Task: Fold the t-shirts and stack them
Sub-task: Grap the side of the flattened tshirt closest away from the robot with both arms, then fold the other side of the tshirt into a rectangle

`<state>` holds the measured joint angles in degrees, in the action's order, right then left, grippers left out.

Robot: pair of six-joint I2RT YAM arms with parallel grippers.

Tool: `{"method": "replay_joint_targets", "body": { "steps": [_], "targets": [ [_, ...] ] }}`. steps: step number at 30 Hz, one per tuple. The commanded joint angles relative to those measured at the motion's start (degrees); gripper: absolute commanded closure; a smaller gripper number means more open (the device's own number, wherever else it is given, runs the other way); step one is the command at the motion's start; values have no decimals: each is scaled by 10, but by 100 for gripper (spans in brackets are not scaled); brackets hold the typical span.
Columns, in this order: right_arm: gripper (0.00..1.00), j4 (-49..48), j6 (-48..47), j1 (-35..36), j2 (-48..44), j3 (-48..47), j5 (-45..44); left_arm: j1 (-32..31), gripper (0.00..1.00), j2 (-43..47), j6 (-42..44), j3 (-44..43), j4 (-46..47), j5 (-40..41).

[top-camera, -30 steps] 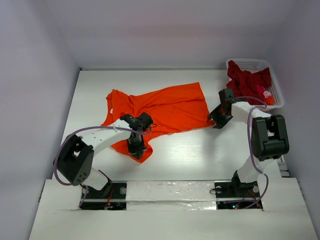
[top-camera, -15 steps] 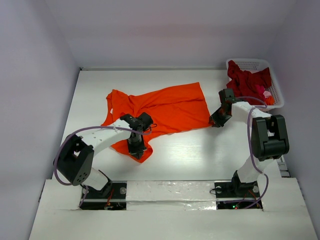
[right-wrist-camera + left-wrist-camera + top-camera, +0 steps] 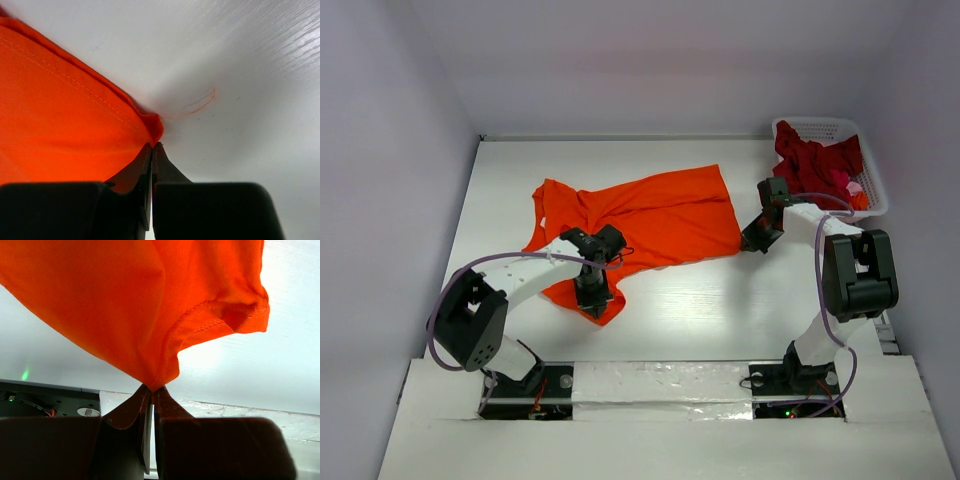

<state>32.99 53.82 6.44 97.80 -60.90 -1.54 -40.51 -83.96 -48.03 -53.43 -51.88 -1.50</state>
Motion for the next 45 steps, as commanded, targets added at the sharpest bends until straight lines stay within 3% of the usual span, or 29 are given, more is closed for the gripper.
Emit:
{"method": "replay_joint_targets", "body": {
  "steps": [1,11,30,35,45],
  "targets": [
    [100,2,2,-3,-11,-8,-11,-3,100,4,5,-26,-20,3],
    [100,10,-1,-3,-16,-17,-9,-3,100,12,-5,-44,-40,10],
    [100,54,-28,-8,-24,-103,-33,10,100,-18,9,-225,-131,73],
    [100,61,-33,-8,-23,-124,-39,27,100,-15,18,-235,-132,74],
    [100,69,-54,-20,7,-173,-29,137,100,1,50,-256,-128,81]
  ]
}}
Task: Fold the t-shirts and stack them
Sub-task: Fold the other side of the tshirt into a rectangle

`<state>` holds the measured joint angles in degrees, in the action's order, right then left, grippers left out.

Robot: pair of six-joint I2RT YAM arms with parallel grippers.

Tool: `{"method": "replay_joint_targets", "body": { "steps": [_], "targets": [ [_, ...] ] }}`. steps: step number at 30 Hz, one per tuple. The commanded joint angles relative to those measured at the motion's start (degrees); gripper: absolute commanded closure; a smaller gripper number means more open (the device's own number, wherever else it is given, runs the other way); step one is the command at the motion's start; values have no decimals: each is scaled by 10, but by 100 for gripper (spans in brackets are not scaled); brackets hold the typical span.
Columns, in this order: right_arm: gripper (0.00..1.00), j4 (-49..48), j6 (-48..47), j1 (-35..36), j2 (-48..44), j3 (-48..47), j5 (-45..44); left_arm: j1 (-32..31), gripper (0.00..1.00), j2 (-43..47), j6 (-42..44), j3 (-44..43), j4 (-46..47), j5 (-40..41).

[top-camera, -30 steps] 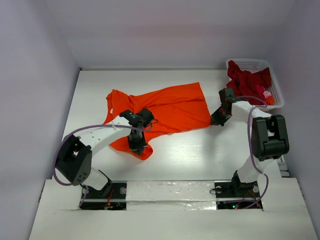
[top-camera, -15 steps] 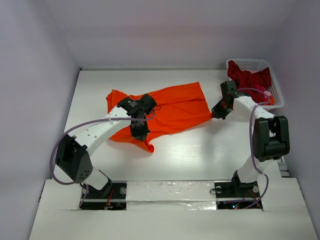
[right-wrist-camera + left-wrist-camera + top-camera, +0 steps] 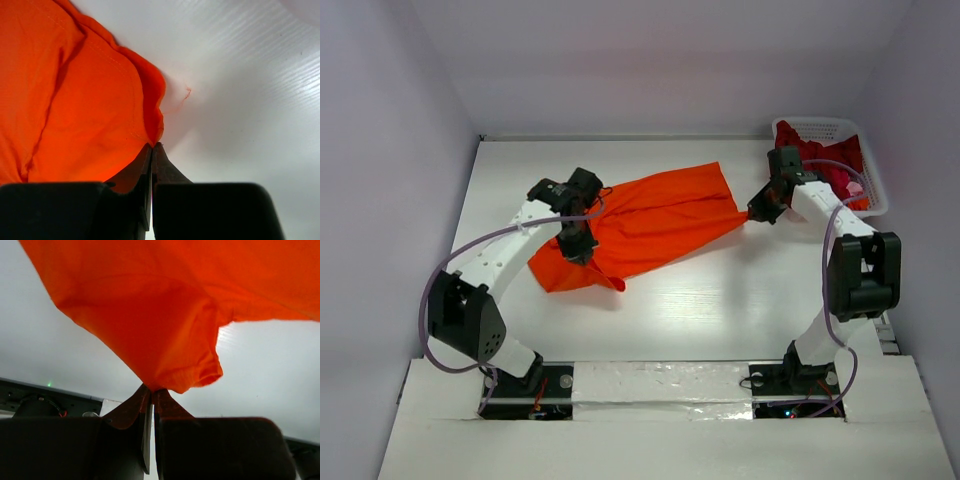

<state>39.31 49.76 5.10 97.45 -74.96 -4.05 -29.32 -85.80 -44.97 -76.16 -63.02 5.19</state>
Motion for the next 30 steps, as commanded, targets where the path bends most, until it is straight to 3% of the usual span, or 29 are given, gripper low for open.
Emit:
{"method": "replay_joint_targets", "body": {
  "steps": [1,12,30],
  "targets": [
    [100,2,-19,-6,15,-36,3,50,100,23,23,-30,-14,12],
    [100,13,-70,-11,87,-107,20,144,100,29,58,-66,-10,-10],
    [100,33,-99,-11,154,-212,56,187,100,35,67,-52,8,-15]
  ]
}}
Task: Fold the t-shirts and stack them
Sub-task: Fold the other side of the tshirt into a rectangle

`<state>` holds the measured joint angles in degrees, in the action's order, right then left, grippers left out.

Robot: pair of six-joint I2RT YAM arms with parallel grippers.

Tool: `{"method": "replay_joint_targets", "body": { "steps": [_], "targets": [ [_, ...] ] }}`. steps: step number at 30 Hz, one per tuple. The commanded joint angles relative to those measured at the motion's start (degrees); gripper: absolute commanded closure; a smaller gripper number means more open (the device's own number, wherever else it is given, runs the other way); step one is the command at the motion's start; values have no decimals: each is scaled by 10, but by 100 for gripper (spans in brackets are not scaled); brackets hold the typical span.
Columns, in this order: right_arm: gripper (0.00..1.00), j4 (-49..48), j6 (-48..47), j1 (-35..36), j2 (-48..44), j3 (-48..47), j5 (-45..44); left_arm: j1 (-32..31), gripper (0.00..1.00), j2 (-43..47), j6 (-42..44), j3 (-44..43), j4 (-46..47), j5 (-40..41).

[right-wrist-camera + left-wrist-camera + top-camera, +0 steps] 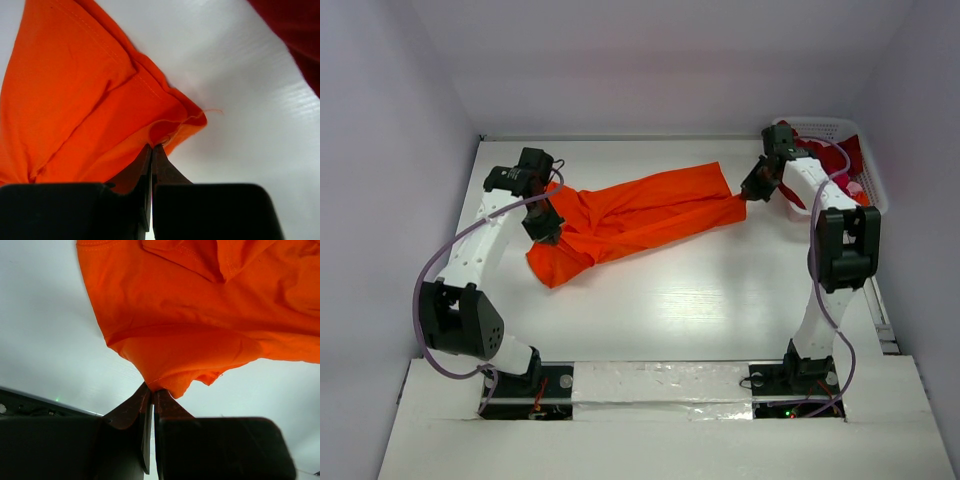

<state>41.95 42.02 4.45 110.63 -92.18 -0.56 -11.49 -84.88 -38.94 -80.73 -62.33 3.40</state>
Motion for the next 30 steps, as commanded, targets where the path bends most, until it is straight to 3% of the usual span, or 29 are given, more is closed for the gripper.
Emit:
{"method": "replay_joint_targets", "body": {
  "steps": [1,5,12,30],
  "targets": [
    [100,13,-32,-5,32,-51,31,9,100,26,5,-7,3,3],
    [100,54,-70,-5,92,-140,51,14,100,17,4,-14,11,-1],
    [100,96,-102,-5,147,-213,50,20,100,2,12,-29,11,5],
    [100,90,-127,14,193,-252,115,37,100,-14,20,-22,27,13]
  ]
}}
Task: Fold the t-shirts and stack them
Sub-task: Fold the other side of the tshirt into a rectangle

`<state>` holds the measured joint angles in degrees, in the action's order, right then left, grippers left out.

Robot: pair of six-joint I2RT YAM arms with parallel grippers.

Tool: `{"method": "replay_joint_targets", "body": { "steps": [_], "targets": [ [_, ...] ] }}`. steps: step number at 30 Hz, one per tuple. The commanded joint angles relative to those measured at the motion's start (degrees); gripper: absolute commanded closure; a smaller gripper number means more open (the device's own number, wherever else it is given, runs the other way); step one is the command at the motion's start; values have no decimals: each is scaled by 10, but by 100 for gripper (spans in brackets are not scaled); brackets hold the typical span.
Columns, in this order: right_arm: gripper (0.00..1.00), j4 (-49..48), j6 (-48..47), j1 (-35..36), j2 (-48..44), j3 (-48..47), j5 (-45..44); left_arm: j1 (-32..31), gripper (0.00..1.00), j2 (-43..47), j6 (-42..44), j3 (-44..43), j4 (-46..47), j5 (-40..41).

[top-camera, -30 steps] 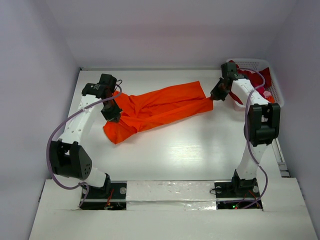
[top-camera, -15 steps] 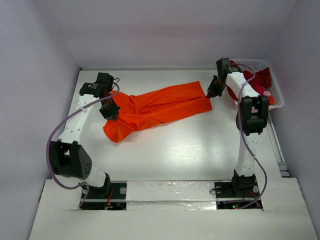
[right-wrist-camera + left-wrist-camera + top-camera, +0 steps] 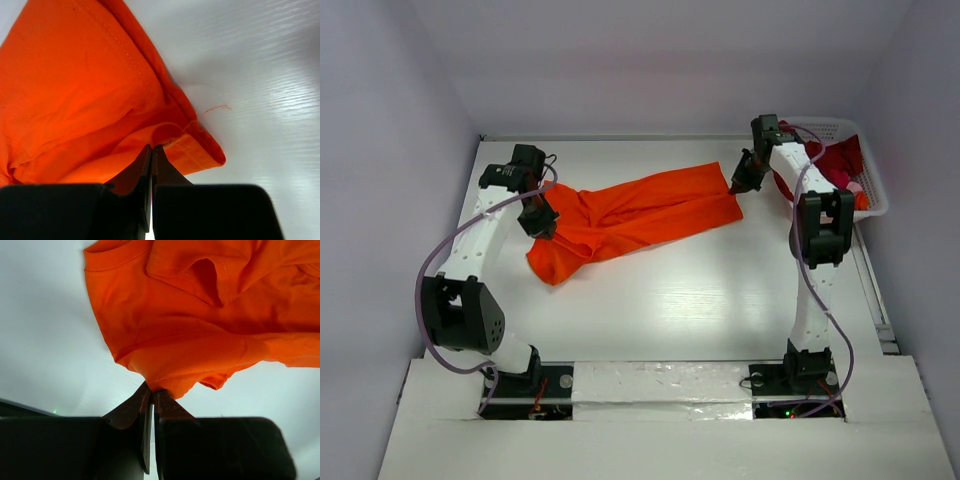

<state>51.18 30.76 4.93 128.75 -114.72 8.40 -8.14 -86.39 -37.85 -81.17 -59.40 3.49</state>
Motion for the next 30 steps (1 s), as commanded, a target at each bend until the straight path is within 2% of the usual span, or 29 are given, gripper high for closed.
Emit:
{"method": "replay_joint_targets", "body": {
  "steps": [1,14,30],
  "targets": [
    [100,-1,-14,16,19,-31,33,8,100,-1,10,-17,-2,13],
    [100,23,-19,26,67,-113,45,24,100,-8,14,-18,6,14],
    [100,22,4,26,61,-104,-15,46,100,-28,21,-14,31,17]
  ]
}}
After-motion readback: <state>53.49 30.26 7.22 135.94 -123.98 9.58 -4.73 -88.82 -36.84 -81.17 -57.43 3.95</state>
